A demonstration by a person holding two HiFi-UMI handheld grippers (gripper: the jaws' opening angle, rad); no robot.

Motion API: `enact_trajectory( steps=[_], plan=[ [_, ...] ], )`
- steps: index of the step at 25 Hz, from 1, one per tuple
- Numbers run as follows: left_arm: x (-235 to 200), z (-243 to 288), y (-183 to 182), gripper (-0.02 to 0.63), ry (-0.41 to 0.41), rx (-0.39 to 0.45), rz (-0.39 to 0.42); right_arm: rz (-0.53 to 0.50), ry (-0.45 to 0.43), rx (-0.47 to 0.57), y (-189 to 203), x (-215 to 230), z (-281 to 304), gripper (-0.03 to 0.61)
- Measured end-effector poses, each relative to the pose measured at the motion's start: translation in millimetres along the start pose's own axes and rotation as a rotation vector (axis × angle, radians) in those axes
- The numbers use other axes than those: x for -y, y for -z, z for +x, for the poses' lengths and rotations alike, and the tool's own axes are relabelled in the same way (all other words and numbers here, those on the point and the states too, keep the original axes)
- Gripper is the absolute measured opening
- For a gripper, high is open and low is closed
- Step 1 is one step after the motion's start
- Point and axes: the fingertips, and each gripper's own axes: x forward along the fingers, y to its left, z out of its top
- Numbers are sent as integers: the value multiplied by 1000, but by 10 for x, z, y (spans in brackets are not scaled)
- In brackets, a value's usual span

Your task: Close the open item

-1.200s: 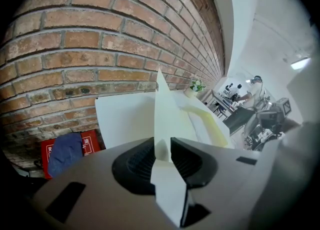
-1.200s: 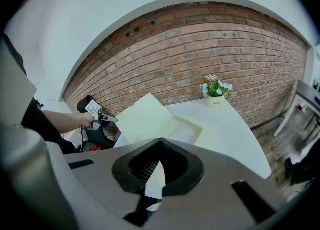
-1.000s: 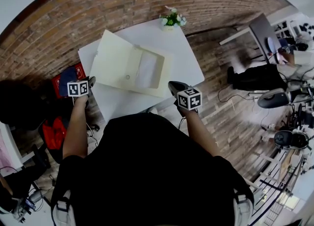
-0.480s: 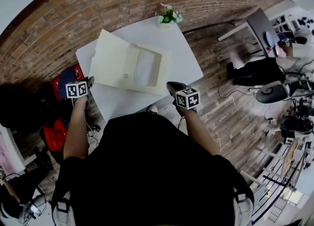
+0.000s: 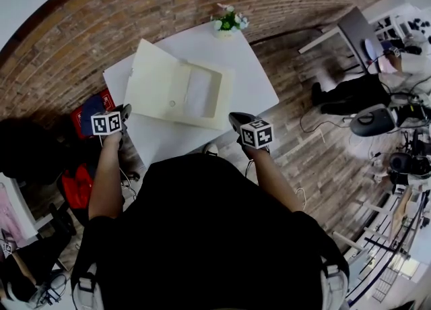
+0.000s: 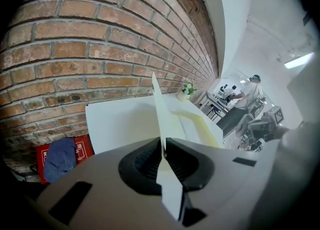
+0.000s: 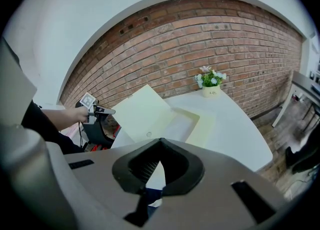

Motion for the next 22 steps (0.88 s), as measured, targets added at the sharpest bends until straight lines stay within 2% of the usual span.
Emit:
enact_trajectory(
  steps=[22],
  plan=[
    [440,7,-111,15,73,-3,61,30,-28,-71,342,19,184,21]
  ],
)
